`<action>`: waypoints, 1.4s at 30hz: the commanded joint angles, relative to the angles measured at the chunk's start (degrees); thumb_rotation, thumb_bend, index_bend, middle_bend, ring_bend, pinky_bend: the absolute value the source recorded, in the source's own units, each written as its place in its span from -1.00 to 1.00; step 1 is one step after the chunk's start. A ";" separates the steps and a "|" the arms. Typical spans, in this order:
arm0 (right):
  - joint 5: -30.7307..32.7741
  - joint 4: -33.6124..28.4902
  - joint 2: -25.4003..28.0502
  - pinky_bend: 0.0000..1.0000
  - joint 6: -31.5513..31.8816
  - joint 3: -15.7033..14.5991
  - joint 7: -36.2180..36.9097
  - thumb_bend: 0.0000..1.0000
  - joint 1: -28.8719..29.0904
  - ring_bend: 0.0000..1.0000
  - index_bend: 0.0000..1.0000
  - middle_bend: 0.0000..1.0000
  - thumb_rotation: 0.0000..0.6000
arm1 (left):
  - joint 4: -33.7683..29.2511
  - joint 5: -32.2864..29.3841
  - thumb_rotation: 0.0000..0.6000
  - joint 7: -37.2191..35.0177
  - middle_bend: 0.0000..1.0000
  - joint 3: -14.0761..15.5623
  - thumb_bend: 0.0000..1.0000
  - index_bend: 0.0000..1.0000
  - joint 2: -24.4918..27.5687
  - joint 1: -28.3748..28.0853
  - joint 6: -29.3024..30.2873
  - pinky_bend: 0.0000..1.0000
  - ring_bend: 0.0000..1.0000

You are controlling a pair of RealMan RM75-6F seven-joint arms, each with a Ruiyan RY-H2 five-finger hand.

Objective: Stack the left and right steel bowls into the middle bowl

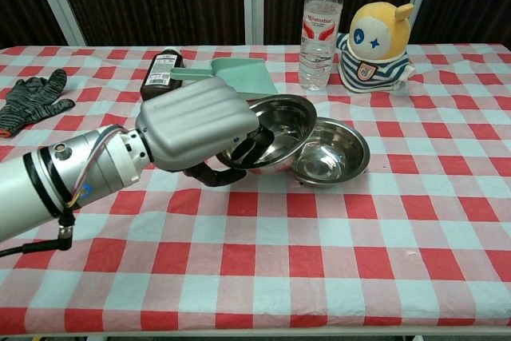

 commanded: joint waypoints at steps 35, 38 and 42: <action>0.97 -3.52 4.14 -1.00 2.80 2.15 3.06 -0.81 -1.13 -1.00 -0.69 -0.66 1.00 | 7.98 -1.38 1.00 1.48 0.39 -2.90 -0.23 0.32 -5.22 -11.13 -4.73 0.99 1.00; 0.71 -3.62 4.24 -1.00 2.85 2.07 3.05 -0.81 -1.16 -1.00 -0.69 -0.66 1.00 | 9.73 -1.68 1.00 1.10 0.39 -2.55 -0.22 0.32 -5.90 -11.44 -4.97 0.99 1.00; 0.43 -3.71 4.27 -1.00 2.68 2.04 3.08 -0.81 -1.00 -1.00 -0.69 -0.65 1.00 | 12.09 -2.04 1.00 0.15 0.39 -2.14 -0.23 0.32 -6.96 -11.67 -4.78 0.99 1.00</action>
